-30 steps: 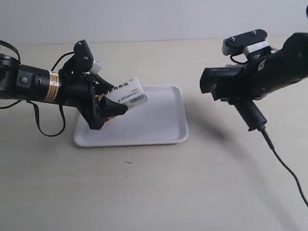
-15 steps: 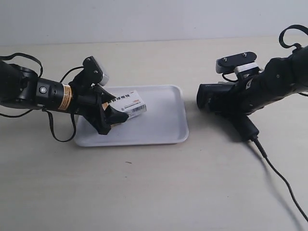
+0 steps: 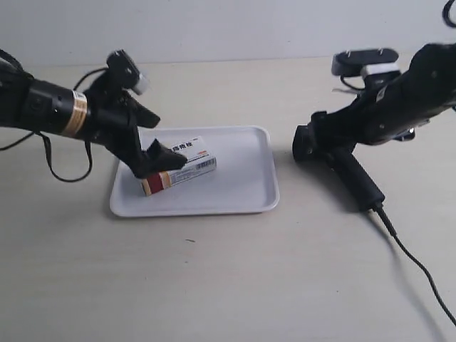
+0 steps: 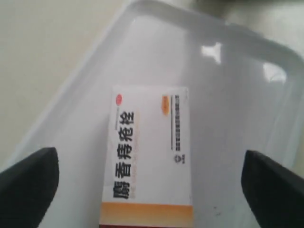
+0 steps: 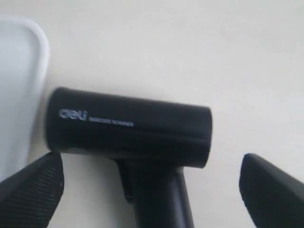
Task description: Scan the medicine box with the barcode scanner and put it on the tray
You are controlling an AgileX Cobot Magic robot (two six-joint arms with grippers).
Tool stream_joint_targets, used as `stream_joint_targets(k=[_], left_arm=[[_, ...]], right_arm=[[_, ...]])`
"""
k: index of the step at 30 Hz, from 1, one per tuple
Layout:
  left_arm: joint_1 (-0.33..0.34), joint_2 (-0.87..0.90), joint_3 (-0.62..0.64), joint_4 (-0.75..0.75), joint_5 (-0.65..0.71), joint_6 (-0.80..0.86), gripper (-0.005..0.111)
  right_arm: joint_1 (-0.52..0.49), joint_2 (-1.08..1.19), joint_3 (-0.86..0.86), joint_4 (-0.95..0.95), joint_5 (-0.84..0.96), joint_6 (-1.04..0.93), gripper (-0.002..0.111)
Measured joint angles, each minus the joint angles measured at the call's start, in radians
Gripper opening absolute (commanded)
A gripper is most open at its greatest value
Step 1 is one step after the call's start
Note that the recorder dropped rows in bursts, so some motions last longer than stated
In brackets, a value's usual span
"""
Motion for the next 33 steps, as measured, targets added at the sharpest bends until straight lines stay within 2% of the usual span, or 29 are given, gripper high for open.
stream_joint_targets(k=[2,3,5,6,7,8,9,10,12,13,15,18,20,25,33], left_arm=[[0.0,-0.088,0.0,0.032,0.0,-0.103,0.092],[0.0,-0.127,0.002,0.036,-0.002,-0.138,0.081],[0.02,-0.277,0.02,0.043,-0.075,-0.207,0.043],[0.031,-0.329,0.031,0.043,-0.118,-0.226,0.012],[0.056,-0.422,0.061,0.043,-0.197,-0.265,0.001],[0.074,-0.485,0.089,0.043,-0.237,-0.287,0.002],[0.1,-0.572,0.143,0.043,-0.263,-0.309,0.003],[0.119,-0.636,0.193,0.043,-0.264,-0.326,0.003],[0.17,-0.79,0.333,0.043,-0.208,-0.346,0.003],[0.207,-0.909,0.438,0.023,-0.14,-0.35,0.003],[0.247,-1.087,0.567,-0.015,-0.026,-0.362,0.003],[0.267,-1.371,0.741,-0.05,0.166,-0.399,0.003],[0.267,-1.509,0.825,-0.058,0.242,-0.421,0.003],[0.267,-1.732,0.951,-0.061,0.216,-0.429,0.003],[0.267,-1.767,0.96,-0.061,0.152,-0.433,0.003]], right_arm=[[0.0,-0.085,-0.016,0.002,0.053,0.001,0.094],[0.0,-0.122,-0.021,0.002,0.072,0.001,0.091],[0.0,-0.265,-0.027,-0.005,0.112,0.001,0.071],[0.0,-0.328,-0.027,-0.016,0.123,0.001,0.052],[0.0,-0.418,-0.027,-0.032,0.126,0.001,0.037],[0.0,-0.464,-0.025,-0.037,0.121,0.001,0.014],[0.0,-0.54,-0.005,-0.037,0.086,0.001,0.003],[0.0,-0.583,0.012,-0.029,0.054,0.002,0.001],[0.0,-0.652,0.071,0.039,-0.047,0.004,0.001],[0.0,-0.674,0.098,0.067,-0.08,0.004,0.001],[0.0,-0.686,0.122,0.08,-0.089,0.004,0.001],[0.0,-0.687,0.129,0.086,-0.092,0.004,0.001],[0.0,-0.687,0.129,0.088,-0.094,0.004,0.001],[0.0,-0.687,0.129,0.09,-0.094,0.004,0.001],[0.0,-0.687,0.129,0.09,-0.094,0.004,0.001]])
